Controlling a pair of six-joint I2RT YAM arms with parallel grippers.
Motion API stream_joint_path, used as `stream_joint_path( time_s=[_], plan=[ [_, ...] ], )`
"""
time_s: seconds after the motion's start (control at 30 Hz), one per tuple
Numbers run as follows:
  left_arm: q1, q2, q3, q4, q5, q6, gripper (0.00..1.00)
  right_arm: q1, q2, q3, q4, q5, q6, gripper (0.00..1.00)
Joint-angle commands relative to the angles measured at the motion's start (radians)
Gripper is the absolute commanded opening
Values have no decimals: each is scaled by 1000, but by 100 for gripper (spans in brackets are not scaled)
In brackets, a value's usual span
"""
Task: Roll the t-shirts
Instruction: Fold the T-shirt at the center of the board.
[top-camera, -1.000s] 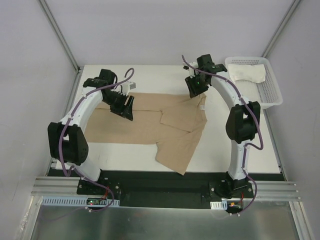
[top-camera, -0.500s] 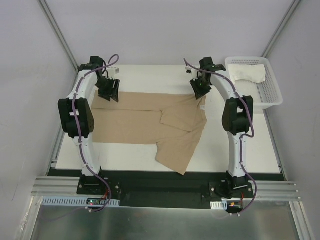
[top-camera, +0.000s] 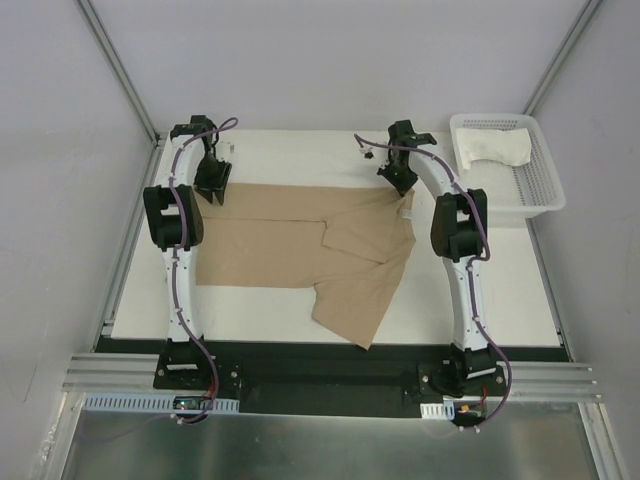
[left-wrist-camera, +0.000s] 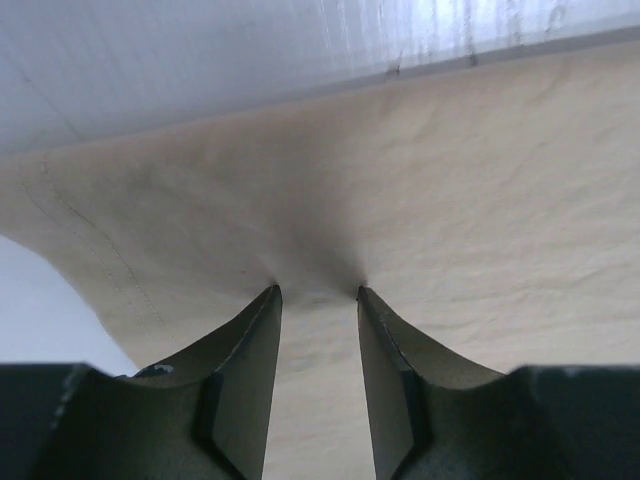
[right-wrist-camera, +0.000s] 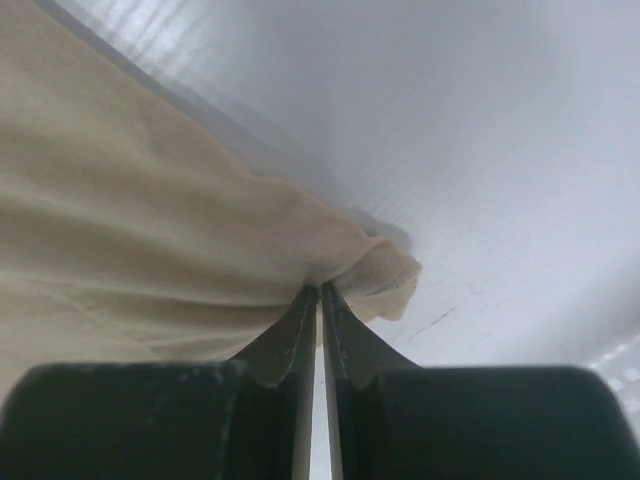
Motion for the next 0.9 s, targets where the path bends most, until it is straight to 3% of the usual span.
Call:
stream_joint_path(
  time_s=[0.0,0.3,0.5,0.63,0.73,0.8,0.87],
  plan=[
    [3,59,31,-101,-58,-19,36,-17,56,52,33,114,-102,8],
    [8,128,192,6,-45,20,36,-15,133,115,260,142,-212,5],
    [-7,74,287,101,-27,28,46,-26,15,41,338,119,-144,11],
    [-21,-109,234,141,3,5,55,-31,-181,-38,363,75,-67,35],
    [-38,-322,76,186,21,5,60,-31,-399,-208,410,19,-56,45],
    [-46,-481,-17,207,34,7,64,-31,-539,-316,395,-25,-41,47],
    [-46,-614,-151,207,61,-6,67,-31,-629,-394,363,-147,-30,54]
  ],
)
